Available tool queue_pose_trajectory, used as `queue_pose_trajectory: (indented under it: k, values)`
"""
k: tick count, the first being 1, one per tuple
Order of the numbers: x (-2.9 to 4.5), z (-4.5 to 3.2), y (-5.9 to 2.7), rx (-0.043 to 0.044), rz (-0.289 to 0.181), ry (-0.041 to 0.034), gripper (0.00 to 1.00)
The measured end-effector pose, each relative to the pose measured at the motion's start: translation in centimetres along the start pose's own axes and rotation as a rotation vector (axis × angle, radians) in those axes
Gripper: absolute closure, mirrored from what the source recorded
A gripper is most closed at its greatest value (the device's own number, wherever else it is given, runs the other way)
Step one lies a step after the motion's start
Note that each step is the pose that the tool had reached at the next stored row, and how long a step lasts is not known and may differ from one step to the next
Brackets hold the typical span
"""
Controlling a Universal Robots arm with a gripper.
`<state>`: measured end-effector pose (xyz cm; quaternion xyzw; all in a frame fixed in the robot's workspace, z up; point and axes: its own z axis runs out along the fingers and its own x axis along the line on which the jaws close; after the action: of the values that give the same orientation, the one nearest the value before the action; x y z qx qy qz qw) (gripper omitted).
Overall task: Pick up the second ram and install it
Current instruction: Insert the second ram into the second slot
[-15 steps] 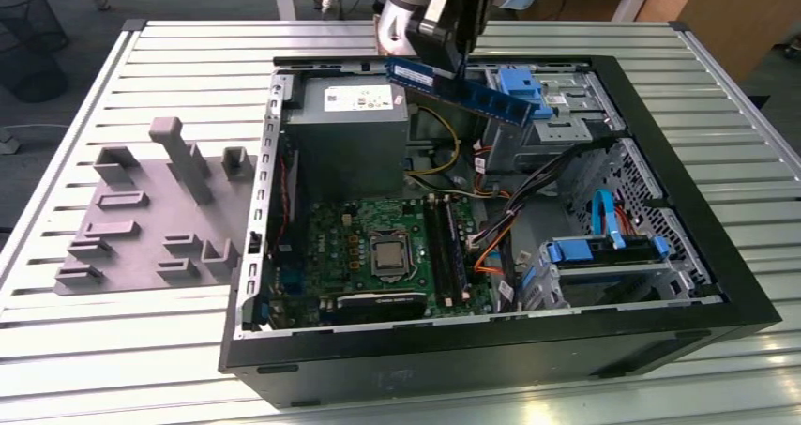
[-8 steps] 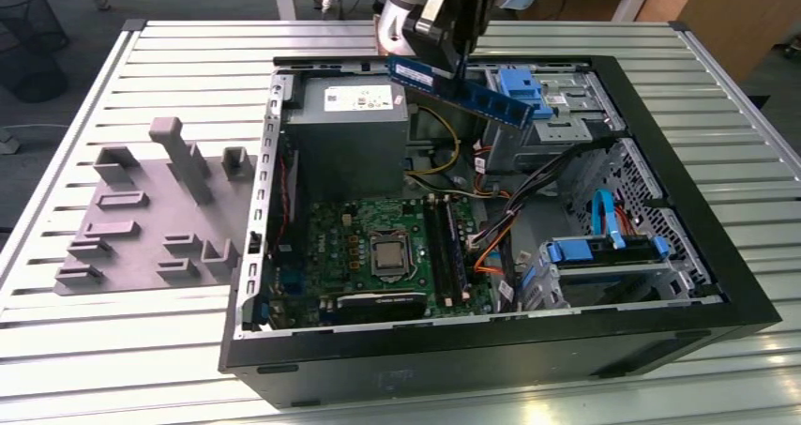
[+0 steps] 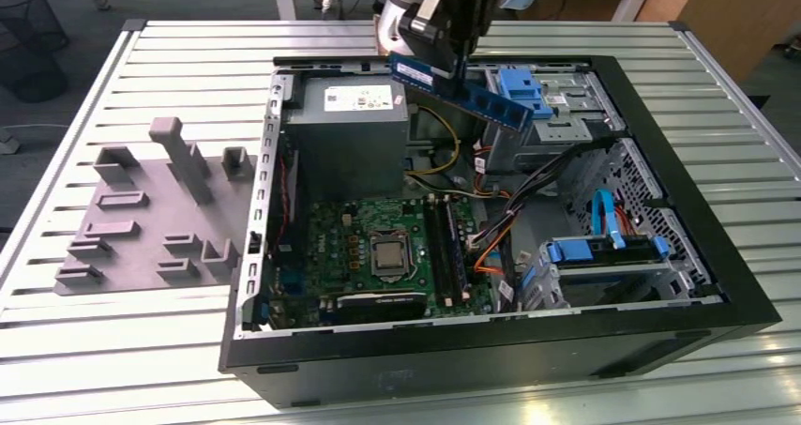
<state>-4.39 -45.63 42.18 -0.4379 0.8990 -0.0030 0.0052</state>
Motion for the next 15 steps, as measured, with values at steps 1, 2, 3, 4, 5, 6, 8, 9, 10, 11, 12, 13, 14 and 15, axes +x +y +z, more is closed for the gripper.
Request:
queue_pose_trajectory:
  k: [1,2,3,4,5,6,8,9,10,11,12,13,14,15]
  values:
    - [0.0,0.0,0.0,0.0,0.007,0.0,0.86]
    - [0.0,0.0,0.0,0.0001,0.015,0.0001,0.86]
    - [0.0,0.0,0.0,0.0002,0.022,0.0002,0.86]
    - [0.0,0.0,0.0,0.0002,0.029,0.0003,0.86]
    - [0.0,0.0,0.0,0.0002,0.036,0.0004,0.86]
    - [0.0,0.0,0.0,0.0003,0.043,0.0004,0.86]
    - [0.0,0.0,0.0,0.0004,0.058,0.0006,0.86]
    - [0.0,0.01,0.0,0.0004,0.066,0.0006,0.86]
    - [0.0,0.01,0.0,0.0005,0.074,0.0007,0.86]
    - [0.0,0.01,0.0,0.0006,0.081,0.0008,0.86]
    - [0.0,0.01,0.0,0.0006,0.089,0.0009,0.86]
    - [0.0,0.01,0.0,0.0007,0.097,0.0009,0.86]
    - [0.0,0.01,0.0,0.0007,0.105,0.001,0.86]
    - [0.0,0.01,0.0,0.0008,0.113,0.0012,0.86]
